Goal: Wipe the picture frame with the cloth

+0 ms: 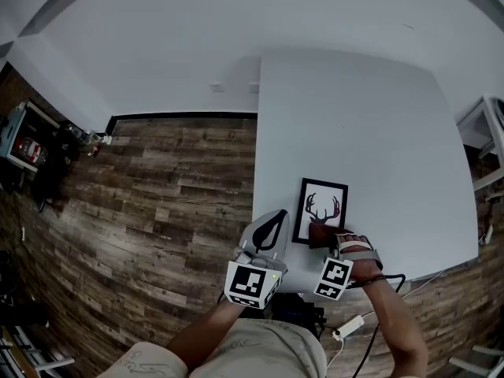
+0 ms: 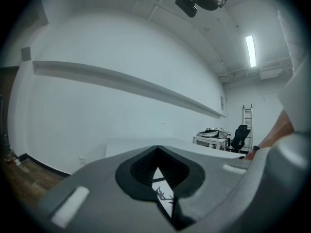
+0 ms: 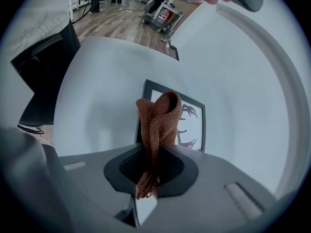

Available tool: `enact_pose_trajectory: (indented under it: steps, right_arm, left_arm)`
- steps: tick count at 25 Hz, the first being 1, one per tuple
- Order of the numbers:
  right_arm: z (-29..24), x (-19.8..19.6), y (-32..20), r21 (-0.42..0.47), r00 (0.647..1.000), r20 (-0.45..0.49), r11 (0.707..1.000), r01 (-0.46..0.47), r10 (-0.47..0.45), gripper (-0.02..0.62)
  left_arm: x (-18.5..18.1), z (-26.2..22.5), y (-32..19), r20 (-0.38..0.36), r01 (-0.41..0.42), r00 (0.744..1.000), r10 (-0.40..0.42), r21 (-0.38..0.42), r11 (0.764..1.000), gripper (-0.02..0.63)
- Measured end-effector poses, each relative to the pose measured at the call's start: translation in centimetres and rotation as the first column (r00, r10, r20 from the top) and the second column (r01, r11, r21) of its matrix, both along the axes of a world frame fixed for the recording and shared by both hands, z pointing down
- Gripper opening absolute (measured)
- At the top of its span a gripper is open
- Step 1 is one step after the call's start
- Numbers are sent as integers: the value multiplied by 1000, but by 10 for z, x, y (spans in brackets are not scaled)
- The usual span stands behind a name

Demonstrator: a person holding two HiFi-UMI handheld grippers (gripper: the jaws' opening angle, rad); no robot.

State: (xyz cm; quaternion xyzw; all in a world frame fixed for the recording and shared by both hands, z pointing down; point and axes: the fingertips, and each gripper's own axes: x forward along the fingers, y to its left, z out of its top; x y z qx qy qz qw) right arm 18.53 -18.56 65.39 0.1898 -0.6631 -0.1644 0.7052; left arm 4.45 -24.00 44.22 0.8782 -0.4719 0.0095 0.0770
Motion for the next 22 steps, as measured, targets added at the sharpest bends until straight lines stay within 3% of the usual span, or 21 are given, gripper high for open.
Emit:
enact_pose_trajectory:
  steps: [11, 22]
  right_arm:
    - [-3, -8, 28, -69, 1000, -14, 998, 3, -4, 61]
    - [-11, -12, 34, -61, 1000, 4, 998, -2, 3, 61]
  left_arm:
    - [6, -1, -1, -7, -15, 1000, 15, -1, 1000, 0]
    - [6, -3, -2, -7, -18, 1000, 18, 11, 1000, 0]
